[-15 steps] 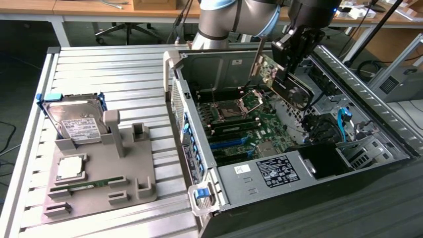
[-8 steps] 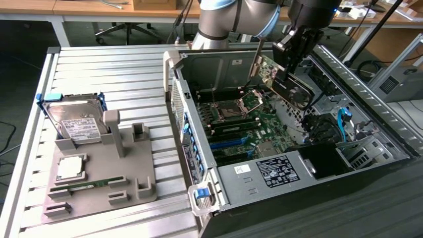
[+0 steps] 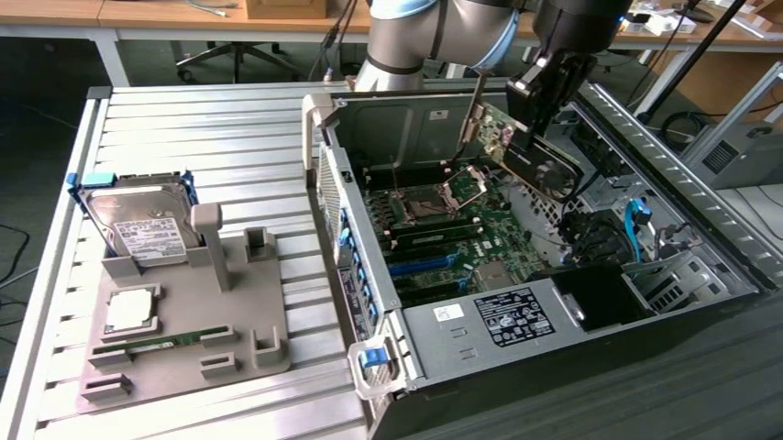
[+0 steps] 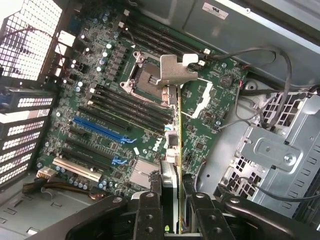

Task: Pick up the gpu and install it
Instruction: 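Insert the gpu into the slot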

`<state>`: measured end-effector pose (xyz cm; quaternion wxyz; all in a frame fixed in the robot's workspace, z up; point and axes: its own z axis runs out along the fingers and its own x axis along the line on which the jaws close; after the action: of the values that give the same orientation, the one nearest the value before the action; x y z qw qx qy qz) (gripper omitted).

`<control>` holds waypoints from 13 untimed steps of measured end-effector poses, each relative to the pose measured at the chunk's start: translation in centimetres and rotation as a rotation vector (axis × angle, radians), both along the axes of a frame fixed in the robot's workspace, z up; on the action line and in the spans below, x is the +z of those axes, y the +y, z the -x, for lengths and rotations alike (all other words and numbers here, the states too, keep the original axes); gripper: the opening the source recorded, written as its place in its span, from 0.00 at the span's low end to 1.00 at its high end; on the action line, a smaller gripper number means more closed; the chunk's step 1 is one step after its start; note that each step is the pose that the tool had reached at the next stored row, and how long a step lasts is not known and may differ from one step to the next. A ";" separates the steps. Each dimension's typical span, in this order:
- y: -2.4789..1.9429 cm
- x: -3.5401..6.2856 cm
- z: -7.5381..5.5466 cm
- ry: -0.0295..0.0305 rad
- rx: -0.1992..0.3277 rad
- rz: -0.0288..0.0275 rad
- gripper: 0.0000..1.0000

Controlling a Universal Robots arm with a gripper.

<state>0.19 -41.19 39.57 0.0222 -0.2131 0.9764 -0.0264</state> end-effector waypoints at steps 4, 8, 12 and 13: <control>0.00 -0.03 0.0 0.0000 0.021 0.0005 0.27; 0.00 -0.05 0.0 0.0000 0.043 0.0008 0.27; 0.00 -0.08 0.0 0.0001 0.070 0.0012 0.27; 0.00 -0.09 0.0 0.0001 0.079 0.0013 0.27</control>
<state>0.18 -41.19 39.48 0.0231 -0.2516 0.9672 -0.0261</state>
